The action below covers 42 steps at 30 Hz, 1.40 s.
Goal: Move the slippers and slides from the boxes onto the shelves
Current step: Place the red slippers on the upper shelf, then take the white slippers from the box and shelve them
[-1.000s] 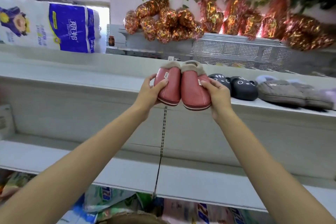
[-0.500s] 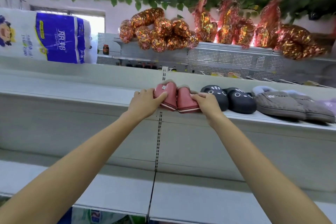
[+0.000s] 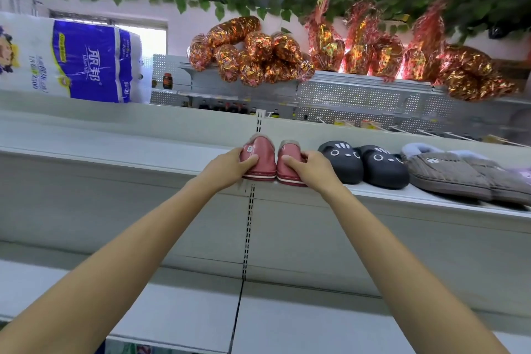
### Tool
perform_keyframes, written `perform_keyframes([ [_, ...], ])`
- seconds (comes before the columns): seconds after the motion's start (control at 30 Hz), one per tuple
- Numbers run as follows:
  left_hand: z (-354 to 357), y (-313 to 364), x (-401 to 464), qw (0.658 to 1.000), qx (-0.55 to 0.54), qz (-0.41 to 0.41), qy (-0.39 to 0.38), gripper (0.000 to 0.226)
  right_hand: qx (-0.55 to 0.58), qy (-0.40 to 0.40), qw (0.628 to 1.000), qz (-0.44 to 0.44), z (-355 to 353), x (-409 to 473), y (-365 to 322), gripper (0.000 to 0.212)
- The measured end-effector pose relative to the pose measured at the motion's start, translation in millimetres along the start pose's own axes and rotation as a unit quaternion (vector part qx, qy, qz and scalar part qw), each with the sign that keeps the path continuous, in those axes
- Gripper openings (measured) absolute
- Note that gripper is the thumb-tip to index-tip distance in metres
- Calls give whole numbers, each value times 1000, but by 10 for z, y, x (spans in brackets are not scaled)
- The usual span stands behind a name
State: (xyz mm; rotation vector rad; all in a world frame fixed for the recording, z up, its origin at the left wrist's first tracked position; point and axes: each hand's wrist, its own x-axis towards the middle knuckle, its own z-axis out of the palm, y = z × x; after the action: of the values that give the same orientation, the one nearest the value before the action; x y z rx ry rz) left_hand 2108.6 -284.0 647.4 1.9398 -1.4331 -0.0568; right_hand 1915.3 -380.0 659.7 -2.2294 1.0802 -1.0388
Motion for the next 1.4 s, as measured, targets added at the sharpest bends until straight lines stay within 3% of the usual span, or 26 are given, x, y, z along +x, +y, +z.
perform_keyframes([
  [0.23, 79, 34, 381, 999, 8, 3, -54, 59, -60, -25, 998, 18, -19, 315, 104, 55],
  [0.53, 206, 59, 591, 997, 2, 9, -77, 62, -61, -10, 998, 10, -69, 459, 292, 47],
  [0.7, 208, 80, 541, 998, 43, 14, -35, 60, -73, -26, 997, 11, -90, 496, 293, 44],
  [0.83, 182, 103, 362, 997, 56, 47, 19, 58, -67, 33, 997, -12, -78, 342, 242, 48],
  [0.97, 110, 63, 26, 988, 3, 143, 66, 57, -54, 80, 991, -96, -80, -30, 100, 49],
  [1.13, 71, -33, -569, 958, -134, 231, 107, 43, -4, 75, 973, -217, -73, -637, -12, 40],
  [1.27, 80, -167, -1107, 946, -175, 245, 117, 42, 35, 34, 968, -245, 25, -1111, -29, 36],
  [1.4, 130, -370, -1605, 950, -206, 208, 109, 36, 65, -5, 969, -239, 191, -1569, 15, 37],
])
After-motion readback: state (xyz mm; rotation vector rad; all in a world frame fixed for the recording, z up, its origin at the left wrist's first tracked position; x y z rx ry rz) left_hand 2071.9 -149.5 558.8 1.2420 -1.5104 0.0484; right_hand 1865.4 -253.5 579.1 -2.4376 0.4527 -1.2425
